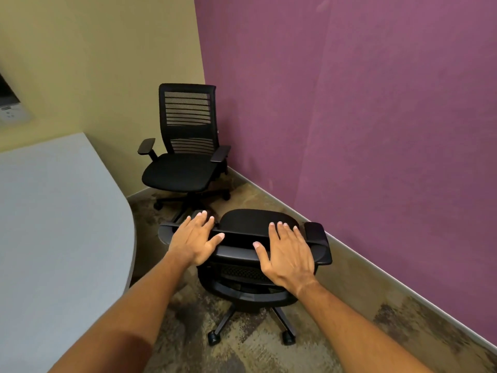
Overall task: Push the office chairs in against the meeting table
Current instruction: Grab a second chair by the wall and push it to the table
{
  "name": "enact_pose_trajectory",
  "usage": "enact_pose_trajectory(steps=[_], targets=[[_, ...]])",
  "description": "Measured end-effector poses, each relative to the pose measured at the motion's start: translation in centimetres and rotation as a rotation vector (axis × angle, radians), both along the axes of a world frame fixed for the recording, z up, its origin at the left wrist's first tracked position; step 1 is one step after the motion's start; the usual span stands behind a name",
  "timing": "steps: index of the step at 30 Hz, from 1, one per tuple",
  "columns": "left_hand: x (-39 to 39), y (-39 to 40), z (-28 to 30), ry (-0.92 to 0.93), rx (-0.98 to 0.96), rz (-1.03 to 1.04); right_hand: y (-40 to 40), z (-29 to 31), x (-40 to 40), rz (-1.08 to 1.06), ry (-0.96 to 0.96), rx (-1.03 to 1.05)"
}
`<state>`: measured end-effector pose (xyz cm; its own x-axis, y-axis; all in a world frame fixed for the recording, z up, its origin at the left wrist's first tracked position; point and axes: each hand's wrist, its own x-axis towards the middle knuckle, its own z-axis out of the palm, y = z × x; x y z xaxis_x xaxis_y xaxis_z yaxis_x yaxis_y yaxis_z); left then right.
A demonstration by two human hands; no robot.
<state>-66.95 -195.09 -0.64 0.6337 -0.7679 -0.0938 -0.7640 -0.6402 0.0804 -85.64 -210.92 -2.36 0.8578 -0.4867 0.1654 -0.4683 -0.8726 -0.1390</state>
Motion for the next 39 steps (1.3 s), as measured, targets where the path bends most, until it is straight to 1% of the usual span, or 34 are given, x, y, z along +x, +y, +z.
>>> enact_pose_trajectory(steps=[2,9,15,22,31,39], targets=[[0.2,0.0,0.2,0.019,0.058,0.006,-0.2,-0.2,-0.1,0.001,0.017,-0.015],[-2.4,0.7,0.4,0.005,0.115,0.078,0.1,-0.4,-1.6,0.007,0.053,-0.038],[-4.8,1.4,0.1,-0.005,0.049,0.118,-0.1,0.0,-2.7,0.019,0.074,-0.063],[-7.8,2.2,0.3,-0.032,0.019,0.191,-0.6,0.2,-3.8,0.086,0.073,-0.095],[-11.7,0.4,0.1,-0.037,-0.002,0.338,-4.8,0.4,-4.5,0.22,0.037,-0.099],[-15.2,-3.6,-0.3,-0.033,-0.059,0.517,-10.7,0.4,-4.1,0.407,0.021,-0.085]])
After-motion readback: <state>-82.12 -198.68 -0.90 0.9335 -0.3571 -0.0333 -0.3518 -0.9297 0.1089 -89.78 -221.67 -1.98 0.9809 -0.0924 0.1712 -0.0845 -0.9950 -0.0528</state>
